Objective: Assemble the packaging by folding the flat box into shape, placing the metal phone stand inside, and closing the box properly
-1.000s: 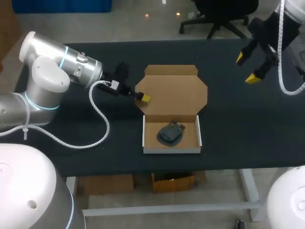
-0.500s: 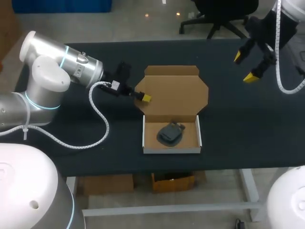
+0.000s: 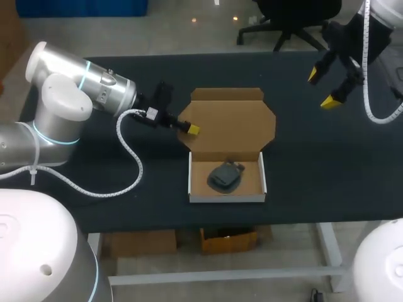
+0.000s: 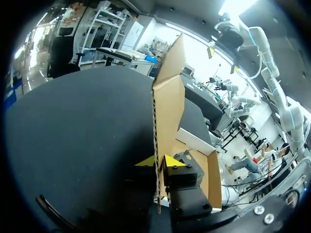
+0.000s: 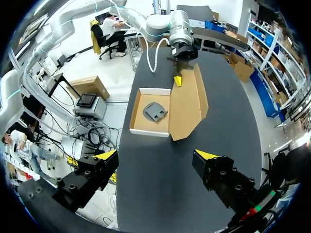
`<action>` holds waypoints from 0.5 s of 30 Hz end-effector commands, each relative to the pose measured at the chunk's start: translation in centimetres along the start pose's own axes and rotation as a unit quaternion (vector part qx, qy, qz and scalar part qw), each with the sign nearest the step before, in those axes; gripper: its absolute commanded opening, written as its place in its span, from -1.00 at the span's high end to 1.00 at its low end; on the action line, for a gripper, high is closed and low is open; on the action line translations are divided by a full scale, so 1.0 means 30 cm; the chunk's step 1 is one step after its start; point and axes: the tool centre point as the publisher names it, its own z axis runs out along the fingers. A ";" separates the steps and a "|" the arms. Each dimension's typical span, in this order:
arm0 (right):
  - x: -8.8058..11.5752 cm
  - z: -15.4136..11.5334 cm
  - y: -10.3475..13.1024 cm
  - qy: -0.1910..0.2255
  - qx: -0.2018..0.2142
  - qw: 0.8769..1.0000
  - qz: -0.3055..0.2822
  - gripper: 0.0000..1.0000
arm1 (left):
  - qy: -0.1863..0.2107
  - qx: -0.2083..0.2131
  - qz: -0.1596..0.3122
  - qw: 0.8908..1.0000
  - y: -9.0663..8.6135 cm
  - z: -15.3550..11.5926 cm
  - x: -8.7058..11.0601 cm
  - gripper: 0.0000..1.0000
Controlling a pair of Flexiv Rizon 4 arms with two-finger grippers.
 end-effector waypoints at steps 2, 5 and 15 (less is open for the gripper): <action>-0.004 -0.007 0.005 0.003 0.001 1.000 0.000 -1.00 | 0.001 0.004 0.007 1.000 0.003 0.001 0.004 1.00; -0.004 -0.007 0.006 0.003 0.002 1.000 -0.001 -1.00 | 0.002 0.006 0.013 1.000 0.003 0.000 0.005 1.00; -0.003 -0.005 0.009 0.004 0.002 1.000 -0.001 -1.00 | 0.015 0.014 0.057 0.998 0.005 -0.005 0.023 1.00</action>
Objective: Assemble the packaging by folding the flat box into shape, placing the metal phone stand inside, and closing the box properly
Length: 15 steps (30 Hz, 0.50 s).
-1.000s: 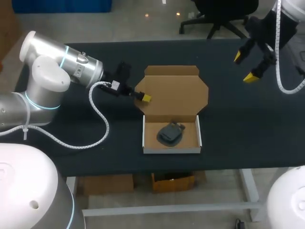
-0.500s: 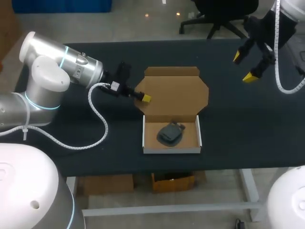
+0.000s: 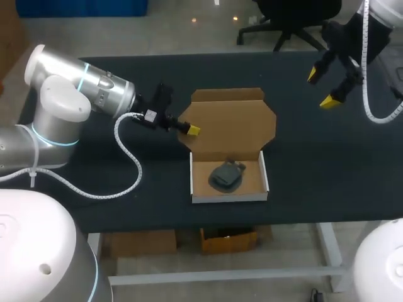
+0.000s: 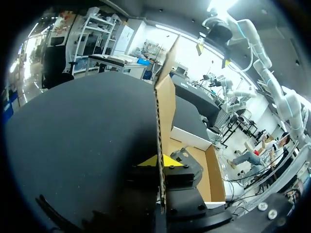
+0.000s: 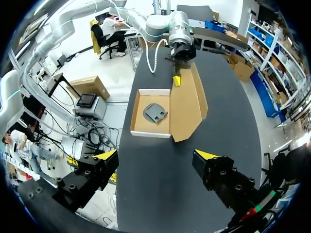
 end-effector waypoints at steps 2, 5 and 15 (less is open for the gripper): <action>-0.002 -0.005 0.003 0.003 0.001 1.000 0.000 -1.00 | 0.008 0.006 0.016 1.000 0.005 -0.004 0.006 1.00; -0.002 -0.005 0.004 0.003 0.001 1.000 0.000 -1.00 | 0.020 0.011 0.027 0.999 0.004 -0.007 0.008 1.00; 0.002 -0.006 0.009 0.003 0.001 1.000 0.000 -1.00 | 0.039 0.012 0.068 0.997 0.000 -0.014 0.016 1.00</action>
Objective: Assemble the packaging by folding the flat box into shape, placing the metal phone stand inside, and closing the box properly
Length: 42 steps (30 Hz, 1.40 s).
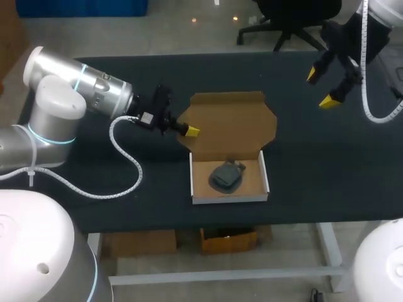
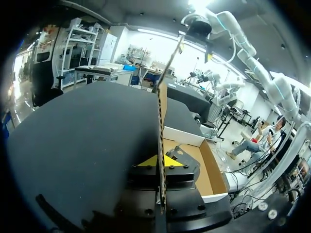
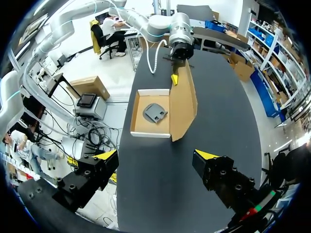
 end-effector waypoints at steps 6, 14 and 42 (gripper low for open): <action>-0.007 -0.018 0.027 -0.001 0.007 1.000 -0.008 -1.00 | 0.005 0.000 0.000 1.000 0.002 -0.004 -0.013 1.00; -0.051 -0.029 0.094 -0.014 0.026 0.999 -0.014 -1.00 | 0.005 0.000 0.000 1.000 0.002 -0.004 -0.013 1.00; -0.169 0.037 0.228 -0.031 0.079 0.996 0.021 -1.00 | -0.012 -0.005 0.032 0.999 0.006 -0.007 0.000 1.00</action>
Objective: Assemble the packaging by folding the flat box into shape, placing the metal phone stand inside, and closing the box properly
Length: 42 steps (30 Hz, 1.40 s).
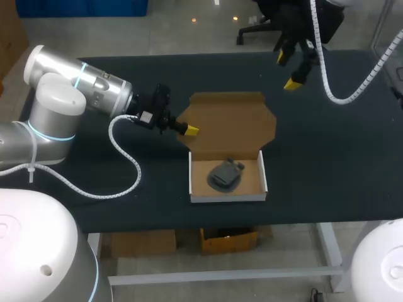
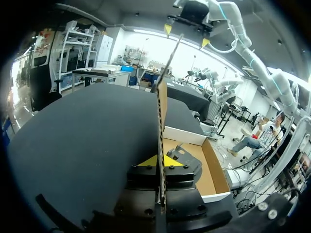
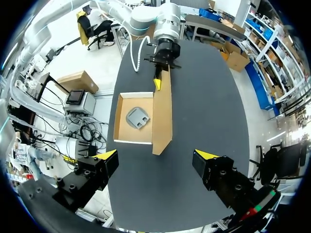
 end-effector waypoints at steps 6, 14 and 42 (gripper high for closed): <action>-0.011 0.019 0.012 0.007 0.004 1.000 0.009 -1.00 | -0.024 0.001 0.046 0.999 0.003 -0.010 0.037 1.00; -0.011 0.023 0.016 0.008 0.004 1.000 0.013 -1.00 | -0.042 -0.002 0.080 0.996 0.005 -0.011 0.053 1.00; 0.000 0.031 0.030 -0.013 0.022 0.997 0.069 -1.00 | -0.054 -0.010 0.157 0.986 0.021 0.004 0.085 1.00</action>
